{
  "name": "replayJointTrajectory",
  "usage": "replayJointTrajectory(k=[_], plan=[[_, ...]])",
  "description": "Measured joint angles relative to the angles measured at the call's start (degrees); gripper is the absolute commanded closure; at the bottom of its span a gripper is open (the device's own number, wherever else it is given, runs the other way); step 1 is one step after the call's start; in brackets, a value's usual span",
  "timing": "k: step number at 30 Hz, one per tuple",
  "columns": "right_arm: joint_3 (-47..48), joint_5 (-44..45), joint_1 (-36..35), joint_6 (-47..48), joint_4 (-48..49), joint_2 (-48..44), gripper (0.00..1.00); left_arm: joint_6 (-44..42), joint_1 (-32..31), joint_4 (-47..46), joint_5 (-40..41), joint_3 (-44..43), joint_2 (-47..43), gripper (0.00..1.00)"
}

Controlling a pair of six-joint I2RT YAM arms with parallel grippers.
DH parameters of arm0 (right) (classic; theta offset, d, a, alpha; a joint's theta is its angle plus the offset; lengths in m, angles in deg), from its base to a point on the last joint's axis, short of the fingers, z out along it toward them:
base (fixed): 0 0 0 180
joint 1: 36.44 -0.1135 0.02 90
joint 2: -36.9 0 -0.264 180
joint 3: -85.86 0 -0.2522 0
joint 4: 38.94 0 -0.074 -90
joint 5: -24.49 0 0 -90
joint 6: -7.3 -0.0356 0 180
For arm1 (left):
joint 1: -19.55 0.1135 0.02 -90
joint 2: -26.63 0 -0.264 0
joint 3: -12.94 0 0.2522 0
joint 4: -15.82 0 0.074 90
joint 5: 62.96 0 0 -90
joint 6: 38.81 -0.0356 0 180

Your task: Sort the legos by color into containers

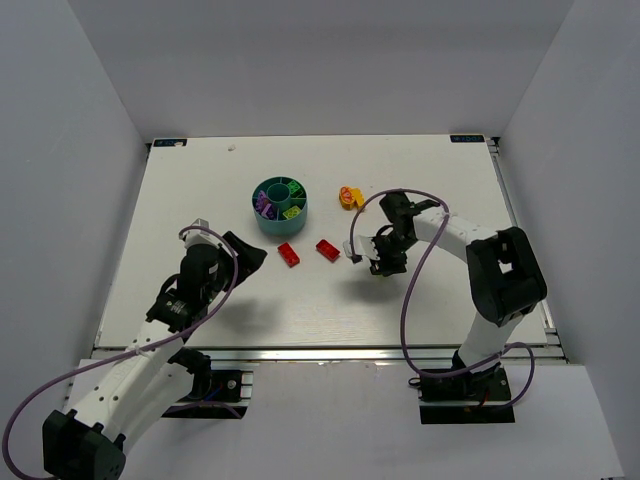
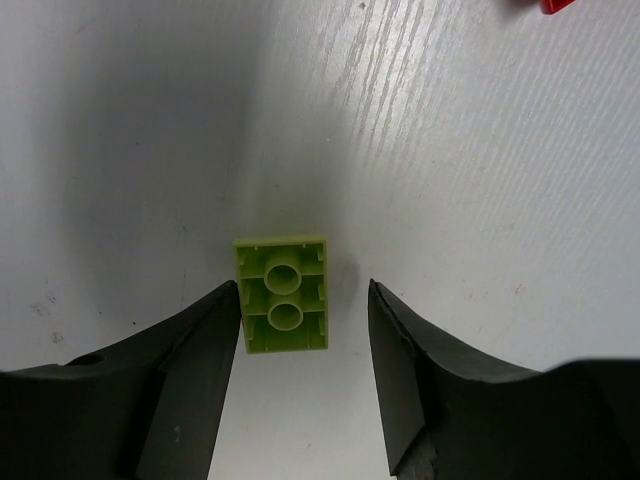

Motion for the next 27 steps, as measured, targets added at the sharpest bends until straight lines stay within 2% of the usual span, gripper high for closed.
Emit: replayJointTrajectory(k=[1, 4, 5, 8, 15, 21, 27], plan=[[0.00, 0.13, -0.07, -0.02, 0.09, 0.15, 0.42, 0.13, 0.00, 0.00, 0.07, 0.02, -0.02, 0.12], [-0.02, 0.44, -0.24, -0.15, 0.09, 0.46, 0.54, 0.37, 0.02, -0.02, 0.13, 0.20, -0.22, 0.12], [-0.02, 0.48, -0.26, -0.20, 0.09, 0.52, 0.63, 0.39, 0.00, -0.02, 0.15, 0.33, -0.33, 0.12], [0.11, 0.31, -0.31, -0.81, 0.07, 0.57, 0.78, 0.57, 0.00, 0.04, 0.15, 0.63, -0.42, 0.12], [6.64, -3.23, -2.29, -5.60, -0.17, 0.11, 0.97, 1.29, 0.00, 0.00, 0.66, 0.92, -0.85, 0.12], [11.58, -4.31, -9.46, -14.43, 11.65, -3.41, 1.00, 2.16, 0.00, -0.02, 1.31, 1.68, -1.18, 0.12], [12.83, -0.13, -15.39, -21.00, 26.14, -1.95, 1.00, 2.71, 0.00, 0.00, 1.62, 1.90, -1.92, 0.12]])
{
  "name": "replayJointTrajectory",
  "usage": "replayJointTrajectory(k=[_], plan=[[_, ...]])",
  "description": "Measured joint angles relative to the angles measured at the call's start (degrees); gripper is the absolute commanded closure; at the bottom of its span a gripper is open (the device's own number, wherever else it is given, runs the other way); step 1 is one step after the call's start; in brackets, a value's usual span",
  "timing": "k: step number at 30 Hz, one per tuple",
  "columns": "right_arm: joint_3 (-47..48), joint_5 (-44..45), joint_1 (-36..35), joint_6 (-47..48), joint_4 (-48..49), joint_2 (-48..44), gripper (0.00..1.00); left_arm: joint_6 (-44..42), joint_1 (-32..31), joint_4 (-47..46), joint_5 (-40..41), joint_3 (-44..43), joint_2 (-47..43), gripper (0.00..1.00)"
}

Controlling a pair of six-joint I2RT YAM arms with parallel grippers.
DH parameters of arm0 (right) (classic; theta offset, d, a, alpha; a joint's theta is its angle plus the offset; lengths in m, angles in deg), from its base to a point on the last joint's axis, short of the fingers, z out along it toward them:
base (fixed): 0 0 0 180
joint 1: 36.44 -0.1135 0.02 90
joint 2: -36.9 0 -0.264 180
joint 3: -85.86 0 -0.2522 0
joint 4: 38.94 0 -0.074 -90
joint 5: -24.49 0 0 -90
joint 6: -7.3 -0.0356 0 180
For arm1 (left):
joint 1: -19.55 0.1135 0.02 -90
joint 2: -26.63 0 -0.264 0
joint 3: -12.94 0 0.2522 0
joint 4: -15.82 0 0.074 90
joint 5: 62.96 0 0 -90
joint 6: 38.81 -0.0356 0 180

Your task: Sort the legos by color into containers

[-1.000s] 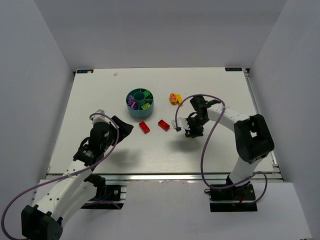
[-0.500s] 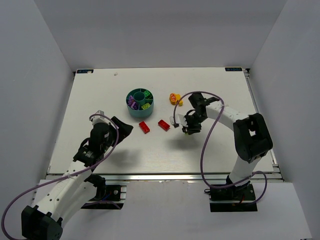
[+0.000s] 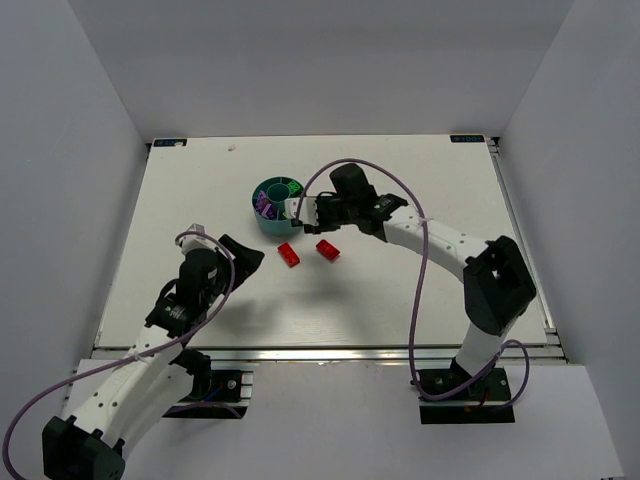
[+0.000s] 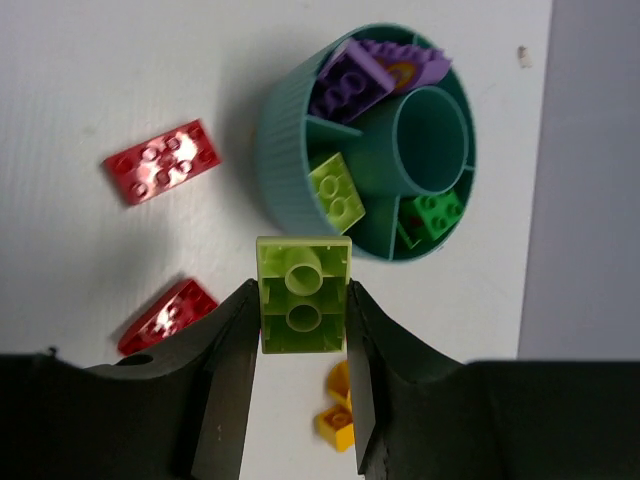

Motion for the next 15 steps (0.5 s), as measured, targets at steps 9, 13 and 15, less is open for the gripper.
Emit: replayJointTrajectory(k=[9, 13, 15], plan=[[6.12, 5.81, -2.34, -1.44, 11.30, 9.90, 0.97, 1.53, 0.02, 0.20, 0.44, 1.88, -3.26, 0.12], [7.58, 6.82, -2.49, -1.18, 13.05, 12.00, 0.91, 1.81, 0.02, 0.98, 0.68, 1.92, -4.33, 0.12], [7.61, 7.02, -2.58, -1.05, 13.51, 12.28, 0.86, 1.99, 0.02, 1.27, 0.81, 1.95, -4.87, 0.12]])
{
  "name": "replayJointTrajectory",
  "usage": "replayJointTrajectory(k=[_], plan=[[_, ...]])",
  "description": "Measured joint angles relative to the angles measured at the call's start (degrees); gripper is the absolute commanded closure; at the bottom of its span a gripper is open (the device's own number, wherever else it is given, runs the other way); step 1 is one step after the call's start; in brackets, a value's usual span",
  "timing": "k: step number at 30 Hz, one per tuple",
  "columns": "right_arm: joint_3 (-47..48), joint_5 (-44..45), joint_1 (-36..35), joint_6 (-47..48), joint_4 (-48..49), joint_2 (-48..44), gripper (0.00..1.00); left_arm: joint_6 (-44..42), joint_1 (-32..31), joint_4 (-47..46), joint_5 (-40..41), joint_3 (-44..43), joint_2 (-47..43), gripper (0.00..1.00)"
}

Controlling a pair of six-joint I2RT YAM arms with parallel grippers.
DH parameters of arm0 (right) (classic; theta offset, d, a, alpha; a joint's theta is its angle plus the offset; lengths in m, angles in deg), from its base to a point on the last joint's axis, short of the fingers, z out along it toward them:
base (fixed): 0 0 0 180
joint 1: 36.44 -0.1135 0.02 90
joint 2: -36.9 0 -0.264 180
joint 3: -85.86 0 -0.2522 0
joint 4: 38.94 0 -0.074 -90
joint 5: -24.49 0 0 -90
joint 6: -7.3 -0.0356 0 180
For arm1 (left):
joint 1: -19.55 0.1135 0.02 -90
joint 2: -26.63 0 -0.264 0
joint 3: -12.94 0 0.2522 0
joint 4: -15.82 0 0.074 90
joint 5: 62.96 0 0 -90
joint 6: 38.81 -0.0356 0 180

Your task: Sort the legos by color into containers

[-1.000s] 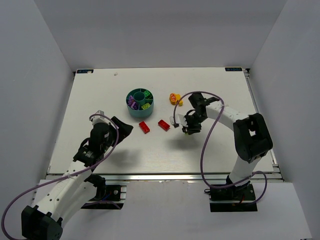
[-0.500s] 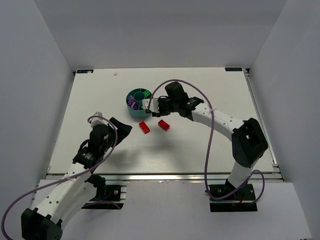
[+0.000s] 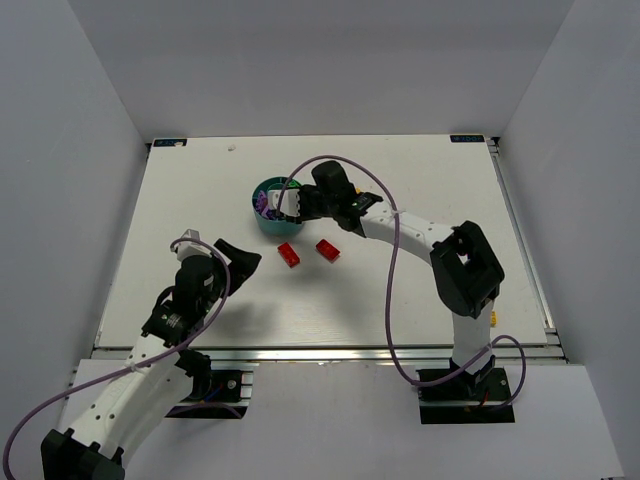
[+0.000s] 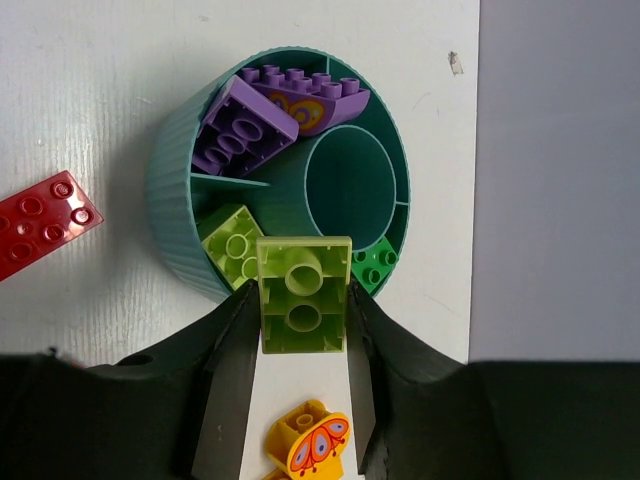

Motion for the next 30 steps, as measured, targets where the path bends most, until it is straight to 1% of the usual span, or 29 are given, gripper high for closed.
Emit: replayJointTrajectory(k=[2, 6, 9, 10, 12, 13, 15, 16, 17, 19, 21, 23, 24, 25, 26, 28, 29, 30], plan=[[0.00, 0.04, -0.17, 0.07, 0.55, 0.22, 0.80, 0.13, 0.00, 0.07, 0.09, 0.00, -0.24, 0.12], [0.00, 0.07, -0.70, 0.35, 1.55, 0.68, 0.74, 0.17, 0.00, 0.17, 0.13, 0.24, -0.39, 0.12], [0.04, 0.22, -1.09, 0.46, 2.69, 1.66, 0.66, 0.17, 0.00, 0.52, 0.13, 0.39, -0.39, 0.12], [0.17, 0.33, -1.16, 0.44, 2.84, 2.14, 0.61, 0.20, 0.00, 0.57, 0.13, 0.42, -0.42, 0.12], [0.46, 0.70, -1.36, 0.42, 3.06, 3.26, 0.55, 0.31, 0.00, 0.85, 0.15, 0.44, -0.46, 0.12], [0.57, 0.90, -1.36, 0.39, 3.19, 3.82, 0.46, 0.35, 0.00, 0.92, 0.17, 0.44, -0.46, 0.12], [0.57, 1.20, -1.40, 0.46, 3.26, 4.61, 0.40, 0.44, 0.00, 0.94, 0.24, 0.44, -0.50, 0.12], [0.59, 1.33, -1.40, 0.50, 3.65, 4.74, 0.35, 0.52, 0.00, 0.96, 0.26, 0.44, -0.59, 0.12], [0.57, 1.42, -1.40, 0.66, 3.96, 4.76, 0.32, 0.57, 0.00, 1.05, 0.28, 0.44, -0.66, 0.12], [0.66, 1.46, -1.40, 0.76, 4.68, 4.72, 0.29, 0.63, 0.00, 1.22, 0.28, 0.44, -0.83, 0.12], [0.66, 1.42, -1.40, 0.85, 4.98, 4.72, 0.28, 0.74, 0.00, 1.27, 0.24, 0.50, -0.87, 0.14], [0.61, 1.38, -1.38, 0.76, 4.90, 4.48, 0.26, 0.83, 0.00, 1.25, 0.20, 0.68, -0.83, 0.17], [0.50, 1.33, -1.38, 0.50, 4.83, 4.20, 0.23, 0.85, 0.00, 1.20, 0.04, 0.74, -0.74, 0.20], [0.24, 1.31, -1.38, 0.13, 4.50, 3.67, 0.13, 0.92, 0.00, 1.09, -0.15, 0.74, -0.59, 0.30], [-0.15, 1.29, -1.38, -0.33, 4.00, 2.89, 0.11, 1.11, 0.00, 0.79, -0.46, 0.79, -0.35, 0.38], [-1.05, 1.27, -1.16, -1.64, 3.02, 0.55, 0.11, 1.11, 0.00, -0.52, -1.40, 0.85, 0.52, 0.58], [-1.22, 1.49, -1.07, -2.71, 2.08, -0.96, 0.11, 0.92, 0.00, -1.31, -1.90, 0.90, 1.20, 0.74], [-1.31, 2.05, -1.01, -4.33, 1.57, -2.43, 0.11, 1.03, 0.00, -2.08, -2.54, 0.90, 1.90, 0.79]])
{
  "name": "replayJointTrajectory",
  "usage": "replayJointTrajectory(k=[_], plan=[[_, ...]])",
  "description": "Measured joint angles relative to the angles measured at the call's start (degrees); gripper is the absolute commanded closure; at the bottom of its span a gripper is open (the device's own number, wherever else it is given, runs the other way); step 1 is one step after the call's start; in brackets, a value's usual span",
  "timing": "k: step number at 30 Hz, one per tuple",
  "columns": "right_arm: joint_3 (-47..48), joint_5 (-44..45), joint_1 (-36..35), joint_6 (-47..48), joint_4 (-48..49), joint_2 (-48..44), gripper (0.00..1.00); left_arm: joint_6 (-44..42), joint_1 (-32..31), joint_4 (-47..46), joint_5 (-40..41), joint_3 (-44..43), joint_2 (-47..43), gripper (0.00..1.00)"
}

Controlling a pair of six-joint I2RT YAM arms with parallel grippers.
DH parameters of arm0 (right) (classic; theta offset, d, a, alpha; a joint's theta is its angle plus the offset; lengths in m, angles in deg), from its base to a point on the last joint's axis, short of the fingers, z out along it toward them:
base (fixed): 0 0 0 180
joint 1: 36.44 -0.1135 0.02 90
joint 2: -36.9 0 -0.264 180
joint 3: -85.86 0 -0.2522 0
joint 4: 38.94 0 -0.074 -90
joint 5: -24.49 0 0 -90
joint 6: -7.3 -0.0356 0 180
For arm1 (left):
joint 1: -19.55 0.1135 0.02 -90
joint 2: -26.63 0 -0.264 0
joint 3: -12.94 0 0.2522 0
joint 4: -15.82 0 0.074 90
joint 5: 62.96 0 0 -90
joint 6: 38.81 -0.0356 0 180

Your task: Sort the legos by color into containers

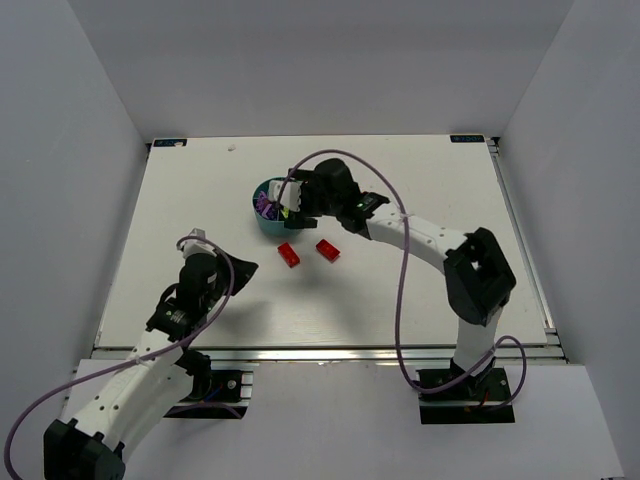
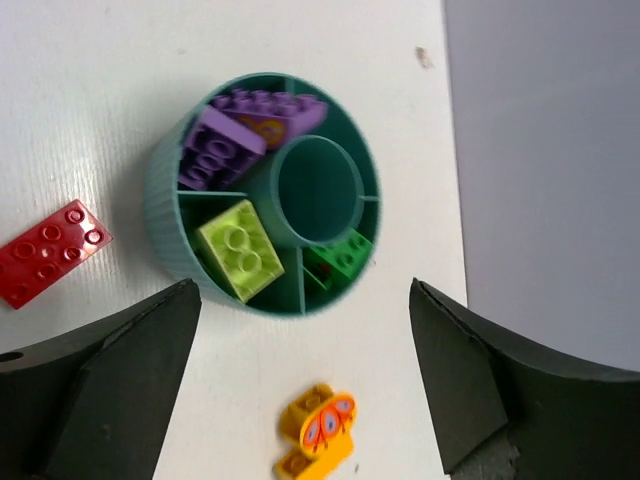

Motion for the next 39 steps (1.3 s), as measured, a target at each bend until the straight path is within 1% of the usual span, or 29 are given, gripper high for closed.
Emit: replayJointTrajectory(k=[1, 3, 4, 5, 6, 7, 8, 9, 10, 12, 13, 15, 16, 18, 19, 21, 22, 26, 29, 32, 35, 39], plan=[[-0.02, 0.87, 0.22, -2.10, -0.90, -1.79, 0.11, -0.13, 0.00, -0.61, -0.52, 0.00, 0.74, 0.81], [0.11, 2.19, 1.01, -5.75, -3.45, -5.27, 0.11, -0.61, 0.00, -2.21, -1.79, 0.04, 2.34, 0.82], [0.59, 2.19, 1.84, -7.93, -5.73, -6.93, 0.24, -0.76, 0.00, -2.78, -2.34, 0.04, 2.97, 0.82], [1.20, 2.05, 2.82, -10.19, -8.35, -8.37, 0.33, -0.85, 0.00, -3.48, -2.89, 0.07, 3.54, 0.78], [1.51, 1.99, 4.17, -12.02, -10.78, -9.81, 0.44, -0.98, 0.00, -4.15, -3.30, 0.07, 3.98, 0.73], [1.51, 2.01, 5.51, -13.66, -13.09, -11.13, 0.63, -1.14, 0.00, -4.87, -3.89, 0.07, 4.28, 0.64], [1.14, 2.27, 7.15, -15.65, -15.85, -12.57, 0.68, -1.27, 0.00, -5.60, -4.46, 0.07, 4.57, 0.55], [0.02, 2.91, 8.48, -17.18, -17.70, -14.12, 0.72, -1.46, 0.00, -6.12, -4.98, 0.07, 4.81, 0.38], [-2.32, 4.15, 10.12, -18.60, -19.28, -16.04, 0.72, -1.46, 0.00, -6.62, -5.40, 0.07, 5.11, 0.32], [-7.10, 6.29, 12.92, -20.65, -23.34, -19.39, 0.69, -1.42, 0.00, -7.58, -6.27, 0.04, 5.95, 0.23], [-10.27, 6.99, 14.29, -21.57, -25.05, -21.05, 0.63, -1.36, 0.00, -8.02, -6.64, 0.02, 6.56, 0.20], [-15.98, 8.02, 17.31, -23.02, -30.08, -23.69, 0.57, -1.40, 0.00, -8.57, -7.69, -0.37, 8.52, 0.19], [-18.10, 8.31, 18.97, -23.54, -32.26, -24.63, 0.50, -1.44, 0.00, -8.63, -8.11, -0.70, 9.70, 0.18], [-21.94, 8.83, 22.56, -24.52, -36.48, -26.43, 0.41, -1.84, 0.00, -8.57, -9.11, -1.97, 12.37, 0.18], [-23.23, 9.05, 25.09, -24.57, -38.93, -27.12, 0.32, -2.16, 0.00, -8.41, -9.51, -2.69, 13.66, 0.17], [-25.57, 9.66, 28.94, -24.41, -42.53, -28.44, 0.23, -2.56, 0.00, -8.09, -9.86, -3.85, 14.88, 0.17], [-26.86, 10.38, 30.38, -24.00, -44.06, -29.14, 0.15, -2.67, 0.00, -8.00, -9.90, -4.20, 14.95, 0.17], [-36.02, 14.43, 31.91, -19.78, -48.70, -33.51, 0.11, -2.69, 0.00, -7.28, -9.92, -4.50, 13.27, 0.17], [-42.32, 17.22, 32.61, -15.54, -51.69, -37.33, 0.11, -2.89, 0.00, -6.03, -10.05, -4.57, 12.09, 0.17], [-46.88, 20.22, 33.70, -10.05, -51.82, -41.20, 0.11, -2.93, 0.00, -4.72, -10.34, -4.59, 11.85, 0.17], [-49.05, 22.03, 35.65, -4.37, -51.78, -42.60, 0.11, -2.97, 0.00, -3.93, -10.62, -4.59, 11.85, 0.17], [-49.09, 23.23, 39.06, 1.53, -51.19, -41.92, 0.11, -2.95, 0.00, -3.56, -10.95, -4.59, 11.78, 0.16]])
